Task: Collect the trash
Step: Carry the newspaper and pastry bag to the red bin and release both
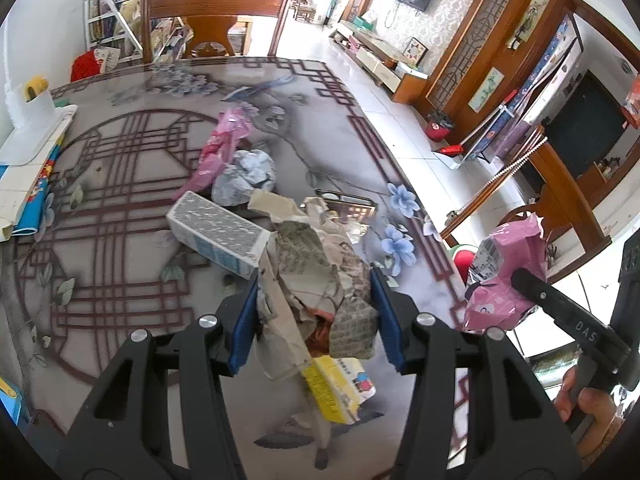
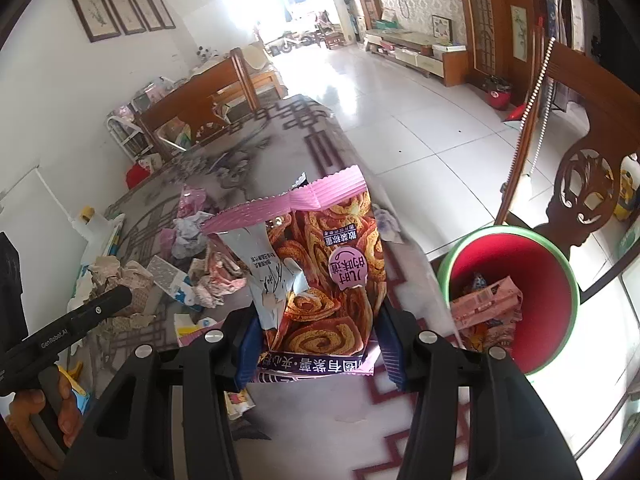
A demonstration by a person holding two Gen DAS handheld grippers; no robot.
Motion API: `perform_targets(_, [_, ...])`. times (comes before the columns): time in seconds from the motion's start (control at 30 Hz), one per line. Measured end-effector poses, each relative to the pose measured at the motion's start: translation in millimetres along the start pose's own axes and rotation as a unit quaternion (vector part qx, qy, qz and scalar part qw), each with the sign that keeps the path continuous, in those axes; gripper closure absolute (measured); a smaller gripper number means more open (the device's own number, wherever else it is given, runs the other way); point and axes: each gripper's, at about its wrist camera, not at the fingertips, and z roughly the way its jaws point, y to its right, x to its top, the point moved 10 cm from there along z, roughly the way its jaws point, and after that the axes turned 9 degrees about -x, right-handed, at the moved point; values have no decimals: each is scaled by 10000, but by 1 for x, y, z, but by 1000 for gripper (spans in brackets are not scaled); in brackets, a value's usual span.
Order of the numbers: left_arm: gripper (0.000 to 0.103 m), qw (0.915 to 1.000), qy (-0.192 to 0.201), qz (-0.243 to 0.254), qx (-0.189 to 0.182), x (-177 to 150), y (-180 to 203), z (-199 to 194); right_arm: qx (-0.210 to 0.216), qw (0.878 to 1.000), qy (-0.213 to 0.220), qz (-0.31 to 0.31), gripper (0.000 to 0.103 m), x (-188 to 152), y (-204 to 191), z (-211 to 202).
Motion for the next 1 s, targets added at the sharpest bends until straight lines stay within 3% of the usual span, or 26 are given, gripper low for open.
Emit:
perform_targets(0.6, [53, 9991, -188, 301, -231, 4, 75, 45, -259, 9989, -18, 390, 55, 11, 85, -3])
perform_targets(1.0, [53, 9947, -323, 686, -690, 15, 162, 98, -554, 9954, 5, 782, 55, 20, 170, -8])
